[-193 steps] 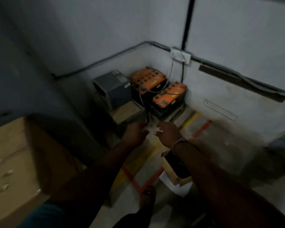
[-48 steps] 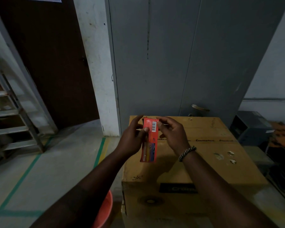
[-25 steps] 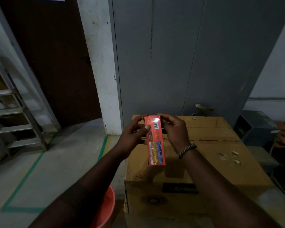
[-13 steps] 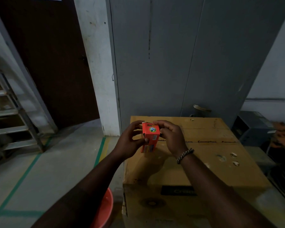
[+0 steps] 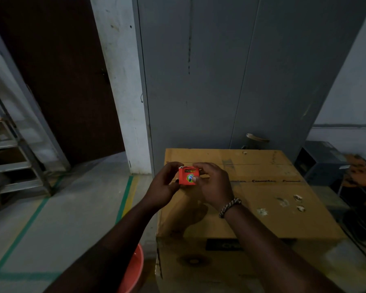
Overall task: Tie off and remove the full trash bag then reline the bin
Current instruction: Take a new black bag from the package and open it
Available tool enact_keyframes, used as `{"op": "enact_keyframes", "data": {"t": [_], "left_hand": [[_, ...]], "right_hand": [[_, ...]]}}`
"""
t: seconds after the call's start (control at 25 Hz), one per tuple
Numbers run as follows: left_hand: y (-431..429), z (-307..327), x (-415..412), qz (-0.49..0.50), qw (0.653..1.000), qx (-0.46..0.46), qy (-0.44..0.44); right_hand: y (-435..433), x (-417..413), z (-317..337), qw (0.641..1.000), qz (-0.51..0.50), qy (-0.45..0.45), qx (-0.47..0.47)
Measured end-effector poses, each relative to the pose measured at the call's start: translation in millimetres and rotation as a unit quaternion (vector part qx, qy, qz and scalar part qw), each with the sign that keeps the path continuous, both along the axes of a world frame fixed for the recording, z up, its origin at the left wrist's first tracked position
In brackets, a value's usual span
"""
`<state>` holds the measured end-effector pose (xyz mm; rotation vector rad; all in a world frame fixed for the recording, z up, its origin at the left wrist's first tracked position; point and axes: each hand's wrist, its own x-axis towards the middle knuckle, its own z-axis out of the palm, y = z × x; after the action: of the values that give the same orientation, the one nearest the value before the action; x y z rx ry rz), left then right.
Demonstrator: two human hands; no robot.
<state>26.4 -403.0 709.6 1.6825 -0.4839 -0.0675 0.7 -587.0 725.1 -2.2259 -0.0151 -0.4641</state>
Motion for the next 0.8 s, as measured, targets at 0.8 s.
{"op": "enact_keyframes", "data": {"t": [0.8], "left_hand": [[-8.4, -7.8, 9.0, 0.043, 0.999, 0.011, -0.007]], "right_hand": [[7.2, -10.6, 3.8, 0.996, -0.084, -0.008, -0.002]]}}
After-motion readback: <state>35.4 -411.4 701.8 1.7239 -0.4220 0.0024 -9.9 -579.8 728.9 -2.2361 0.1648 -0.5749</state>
